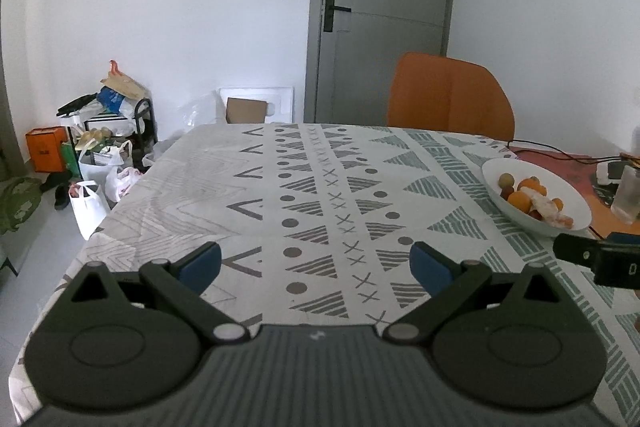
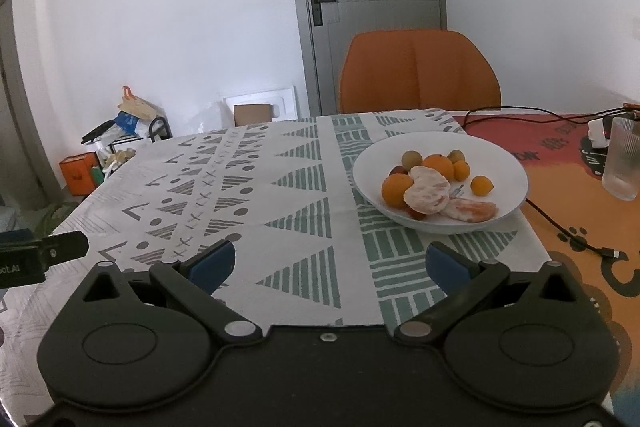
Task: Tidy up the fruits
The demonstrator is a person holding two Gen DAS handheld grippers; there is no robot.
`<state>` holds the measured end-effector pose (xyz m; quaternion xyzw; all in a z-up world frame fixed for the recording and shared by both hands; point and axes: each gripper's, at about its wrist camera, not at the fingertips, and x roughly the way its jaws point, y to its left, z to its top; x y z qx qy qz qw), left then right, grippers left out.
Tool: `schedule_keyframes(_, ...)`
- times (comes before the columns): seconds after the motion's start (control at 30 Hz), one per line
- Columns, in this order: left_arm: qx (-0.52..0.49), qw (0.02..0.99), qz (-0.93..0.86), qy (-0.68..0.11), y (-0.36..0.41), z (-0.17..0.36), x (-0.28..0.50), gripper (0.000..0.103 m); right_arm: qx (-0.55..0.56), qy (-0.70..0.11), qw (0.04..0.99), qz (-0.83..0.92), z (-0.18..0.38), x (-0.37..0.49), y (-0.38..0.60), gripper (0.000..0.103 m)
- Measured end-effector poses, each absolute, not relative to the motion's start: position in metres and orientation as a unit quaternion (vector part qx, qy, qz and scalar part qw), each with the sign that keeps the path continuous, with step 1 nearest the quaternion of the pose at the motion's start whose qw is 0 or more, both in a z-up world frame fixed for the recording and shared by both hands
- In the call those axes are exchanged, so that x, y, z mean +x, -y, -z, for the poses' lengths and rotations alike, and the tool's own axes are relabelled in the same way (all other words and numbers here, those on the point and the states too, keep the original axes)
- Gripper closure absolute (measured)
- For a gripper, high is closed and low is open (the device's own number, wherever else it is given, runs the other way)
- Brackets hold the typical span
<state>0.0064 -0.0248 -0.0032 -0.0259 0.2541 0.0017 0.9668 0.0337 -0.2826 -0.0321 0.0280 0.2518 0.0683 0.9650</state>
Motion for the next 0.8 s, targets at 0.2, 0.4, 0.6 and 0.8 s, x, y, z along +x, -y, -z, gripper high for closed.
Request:
schedule_keyframes(0.2, -0.022, 0.967, 0.011, -0.252, 0.028, 0.0017, 0.0044, 0.003, 0.026, -0.252, 0.965, -0.069, 0.0302, 0.0316, 0.2808, 0.0)
schedule_keyframes(0.4, -0.024, 0.967, 0.013, -0.253, 0.0287, 0.0015, 0.0042, 0.003, 0.024, -0.252, 0.965, -0.069, 0.0307, 0.0313, 0.2802, 0.0)
schedule_keyframes(0.6, -0.023, 0.967, 0.013, -0.254, 0.0286, 0.0016, 0.0042, 0.003, 0.024, -0.253, 0.965, -0.07, 0.0317, 0.0312, 0.2804, 0.0)
schedule_keyframes(0.8, -0.024, 0.967, 0.014, -0.254, 0.0286, 0.0017, 0.0041, 0.003, 0.025, -0.253, 0.965, -0.07, 0.0318, 0.0309, 0.2803, 0.0)
